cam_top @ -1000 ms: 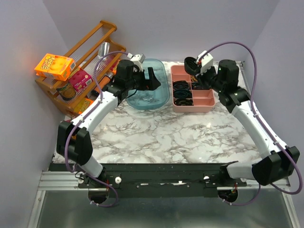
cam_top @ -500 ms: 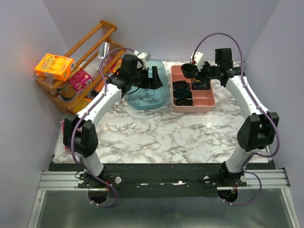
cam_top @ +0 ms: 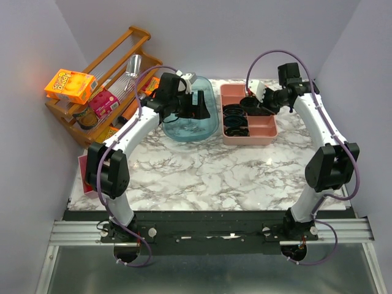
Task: Roll the ties
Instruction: Place the tie in the storage box.
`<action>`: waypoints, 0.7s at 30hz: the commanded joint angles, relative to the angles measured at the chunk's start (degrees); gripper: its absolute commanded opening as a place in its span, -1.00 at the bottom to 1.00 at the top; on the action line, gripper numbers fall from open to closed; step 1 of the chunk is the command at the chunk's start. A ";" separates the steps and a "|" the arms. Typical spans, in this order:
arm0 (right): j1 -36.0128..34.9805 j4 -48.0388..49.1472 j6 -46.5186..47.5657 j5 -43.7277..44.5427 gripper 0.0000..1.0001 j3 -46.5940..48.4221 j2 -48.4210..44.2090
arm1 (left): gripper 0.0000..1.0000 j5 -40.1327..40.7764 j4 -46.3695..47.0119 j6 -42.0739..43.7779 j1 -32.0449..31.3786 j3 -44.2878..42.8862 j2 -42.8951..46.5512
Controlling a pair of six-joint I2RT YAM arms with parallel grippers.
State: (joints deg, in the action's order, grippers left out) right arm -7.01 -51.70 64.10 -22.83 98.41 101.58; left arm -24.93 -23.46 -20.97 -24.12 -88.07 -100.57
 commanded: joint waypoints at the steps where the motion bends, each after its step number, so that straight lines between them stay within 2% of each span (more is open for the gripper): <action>1: 0.50 -6.92 3.40 7.61 -0.99 -0.67 0.90 | 0.97 -3.11 -1.06 0.32 0.12 -1.58 -1.46; 8: 0.41 -6.22 1.21 14.03 -0.99 -3.48 0.90 | 0.97 -4.43 -0.44 -0.21 0.12 -1.40 -2.78; 14: 0.50 -1.74 1.65 20.44 -0.99 -7.00 1.69 | 0.97 -3.11 0.96 -0.56 0.39 -0.61 -2.17; 21: 0.41 -1.20 1.12 20.37 -0.99 -3.15 5.55 | 0.97 -3.81 1.49 -0.83 0.65 0.01 -2.08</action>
State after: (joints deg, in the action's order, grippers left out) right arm -7.01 -54.19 65.56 -4.75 92.18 104.60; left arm -27.27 -22.81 -21.34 -23.97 -88.07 -103.15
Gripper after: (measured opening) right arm 0.284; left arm 0.988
